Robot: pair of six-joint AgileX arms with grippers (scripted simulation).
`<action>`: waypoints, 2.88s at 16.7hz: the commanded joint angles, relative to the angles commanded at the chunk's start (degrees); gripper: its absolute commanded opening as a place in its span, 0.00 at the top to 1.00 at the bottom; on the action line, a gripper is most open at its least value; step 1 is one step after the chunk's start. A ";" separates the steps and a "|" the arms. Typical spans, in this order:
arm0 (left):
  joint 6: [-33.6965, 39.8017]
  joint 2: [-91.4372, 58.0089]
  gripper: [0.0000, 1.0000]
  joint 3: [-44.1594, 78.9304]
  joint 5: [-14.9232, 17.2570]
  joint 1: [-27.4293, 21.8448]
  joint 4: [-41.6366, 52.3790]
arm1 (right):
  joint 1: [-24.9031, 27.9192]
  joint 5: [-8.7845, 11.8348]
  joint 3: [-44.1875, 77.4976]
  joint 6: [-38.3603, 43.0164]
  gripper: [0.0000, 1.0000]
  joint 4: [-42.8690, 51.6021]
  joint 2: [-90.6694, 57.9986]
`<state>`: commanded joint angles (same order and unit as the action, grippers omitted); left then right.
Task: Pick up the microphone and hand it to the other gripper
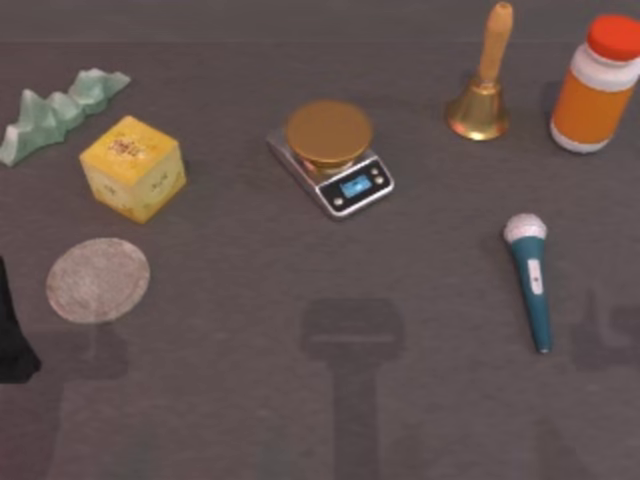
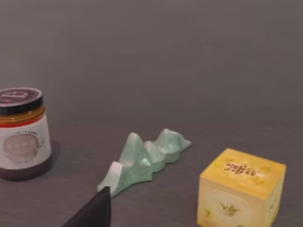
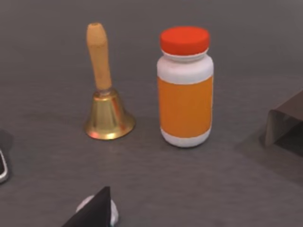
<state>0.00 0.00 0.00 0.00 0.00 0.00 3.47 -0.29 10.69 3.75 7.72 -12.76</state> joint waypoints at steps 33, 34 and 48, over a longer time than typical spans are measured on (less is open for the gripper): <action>0.00 0.00 0.00 0.00 0.00 0.00 0.00 | 18.75 -2.05 53.63 20.05 0.00 33.31 -95.40; 0.00 0.00 0.00 0.00 0.00 0.00 0.00 | 18.69 -2.06 52.58 20.03 0.00 30.66 -96.93; 0.00 0.00 0.00 0.00 0.00 0.00 0.00 | 18.54 -2.08 49.57 19.94 0.45 23.39 -101.35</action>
<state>0.00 0.00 0.00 0.00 0.00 0.00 22.01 -2.37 60.26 23.70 31.11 -114.12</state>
